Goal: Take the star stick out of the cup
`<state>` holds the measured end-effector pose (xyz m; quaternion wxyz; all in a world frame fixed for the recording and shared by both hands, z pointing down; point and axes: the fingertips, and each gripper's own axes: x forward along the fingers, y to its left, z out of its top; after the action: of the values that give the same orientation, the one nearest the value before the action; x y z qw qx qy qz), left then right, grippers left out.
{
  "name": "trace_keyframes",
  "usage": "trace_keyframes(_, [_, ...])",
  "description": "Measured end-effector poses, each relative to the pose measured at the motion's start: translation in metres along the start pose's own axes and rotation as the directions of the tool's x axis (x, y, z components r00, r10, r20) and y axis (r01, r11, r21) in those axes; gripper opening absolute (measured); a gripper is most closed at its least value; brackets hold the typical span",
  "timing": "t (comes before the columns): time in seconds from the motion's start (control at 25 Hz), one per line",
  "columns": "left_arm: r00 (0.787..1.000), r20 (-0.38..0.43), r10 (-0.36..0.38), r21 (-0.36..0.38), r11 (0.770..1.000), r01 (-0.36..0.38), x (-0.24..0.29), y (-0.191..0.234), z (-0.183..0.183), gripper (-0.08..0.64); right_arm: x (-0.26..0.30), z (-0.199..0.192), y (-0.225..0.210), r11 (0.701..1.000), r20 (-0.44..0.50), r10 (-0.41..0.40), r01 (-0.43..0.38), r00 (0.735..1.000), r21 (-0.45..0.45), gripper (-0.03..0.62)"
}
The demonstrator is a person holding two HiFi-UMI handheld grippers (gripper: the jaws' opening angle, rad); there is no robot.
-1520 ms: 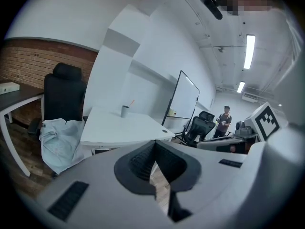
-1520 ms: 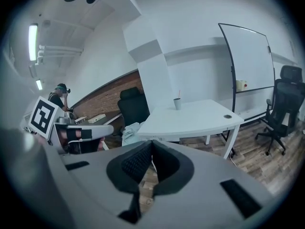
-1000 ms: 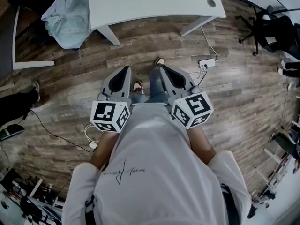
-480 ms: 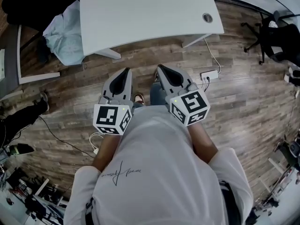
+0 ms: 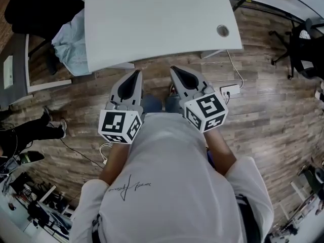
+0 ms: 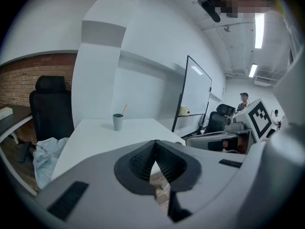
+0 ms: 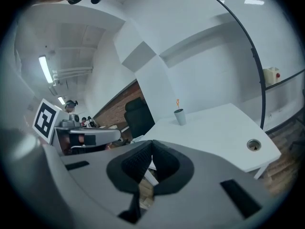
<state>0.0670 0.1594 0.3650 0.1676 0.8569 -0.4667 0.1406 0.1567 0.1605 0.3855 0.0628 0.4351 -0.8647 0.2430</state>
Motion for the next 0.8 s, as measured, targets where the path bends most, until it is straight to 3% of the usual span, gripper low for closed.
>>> trace_keyframes(0.12, [1.0, -0.006, 0.018, -0.002, 1.0, -0.018, 0.006, 0.003, 0.005, 0.005, 0.007, 0.004, -0.005, 0.999, 0.007, 0.023, -0.023, 1.0, 0.023, 0.009])
trace_keyframes(0.4, [0.998, 0.001, 0.056, -0.02, 0.998, -0.056, 0.022, 0.028, 0.016, 0.003, 0.034, 0.02, -0.012, 0.999, 0.0, 0.029, -0.029, 1.0, -0.02, 0.009])
trace_keyframes(0.8, [0.999, 0.043, 0.013, -0.049, 0.999, -0.011, 0.071, 0.054, 0.043, 0.005, 0.078, 0.055, -0.028, 0.997, -0.019, 0.032, -0.033, 0.999, -0.066, 0.009])
